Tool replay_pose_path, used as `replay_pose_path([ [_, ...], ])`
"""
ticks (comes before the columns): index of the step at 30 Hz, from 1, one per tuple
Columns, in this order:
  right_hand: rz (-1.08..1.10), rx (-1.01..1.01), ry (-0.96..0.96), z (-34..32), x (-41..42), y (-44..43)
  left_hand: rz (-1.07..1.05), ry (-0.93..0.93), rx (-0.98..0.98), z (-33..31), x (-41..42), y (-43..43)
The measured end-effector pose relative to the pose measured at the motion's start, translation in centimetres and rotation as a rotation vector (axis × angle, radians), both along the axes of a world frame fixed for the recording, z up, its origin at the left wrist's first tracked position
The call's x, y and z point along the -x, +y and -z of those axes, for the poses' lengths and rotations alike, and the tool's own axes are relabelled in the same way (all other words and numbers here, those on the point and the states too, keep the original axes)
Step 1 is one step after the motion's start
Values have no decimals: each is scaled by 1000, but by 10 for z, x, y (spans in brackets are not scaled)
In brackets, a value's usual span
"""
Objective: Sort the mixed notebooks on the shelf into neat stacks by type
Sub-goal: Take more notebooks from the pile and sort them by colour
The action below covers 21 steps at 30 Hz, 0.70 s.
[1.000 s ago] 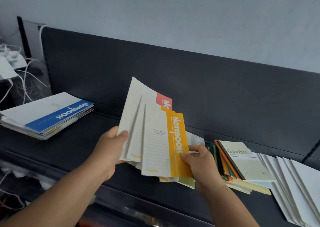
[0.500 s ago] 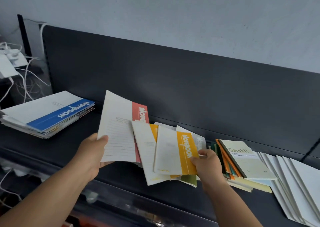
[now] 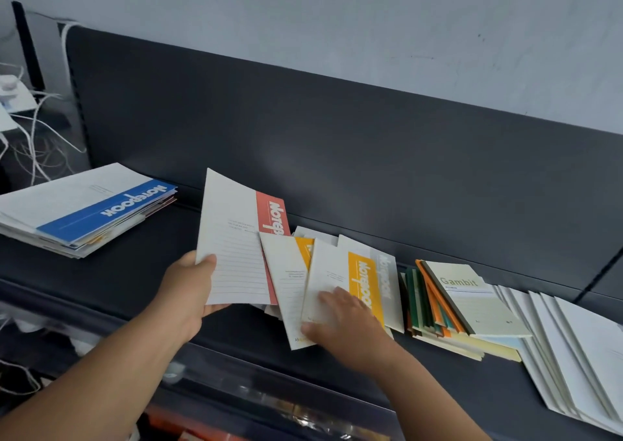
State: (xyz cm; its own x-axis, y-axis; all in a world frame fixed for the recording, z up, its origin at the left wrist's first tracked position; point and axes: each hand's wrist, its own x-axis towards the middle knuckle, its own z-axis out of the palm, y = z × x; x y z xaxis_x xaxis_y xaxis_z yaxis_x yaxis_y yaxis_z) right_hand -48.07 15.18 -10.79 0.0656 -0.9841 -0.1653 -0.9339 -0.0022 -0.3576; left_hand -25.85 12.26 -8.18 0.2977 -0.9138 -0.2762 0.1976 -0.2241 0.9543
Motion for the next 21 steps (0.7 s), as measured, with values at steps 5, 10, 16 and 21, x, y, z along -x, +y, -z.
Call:
replay_pose_path([
  [5,30,-12,54,2,5,-8,-58,-55,82,-9,-12,-1],
  [10,44,-41,-18,3,10,-19,-154,-33,159,-19,-21,2],
  [16,129,105,-419,-13,18,-8,-206,3,263,-32,-11,4],
  [21,202,195,-762,-42,31,4,-208,-62,375,-40,25,4],
])
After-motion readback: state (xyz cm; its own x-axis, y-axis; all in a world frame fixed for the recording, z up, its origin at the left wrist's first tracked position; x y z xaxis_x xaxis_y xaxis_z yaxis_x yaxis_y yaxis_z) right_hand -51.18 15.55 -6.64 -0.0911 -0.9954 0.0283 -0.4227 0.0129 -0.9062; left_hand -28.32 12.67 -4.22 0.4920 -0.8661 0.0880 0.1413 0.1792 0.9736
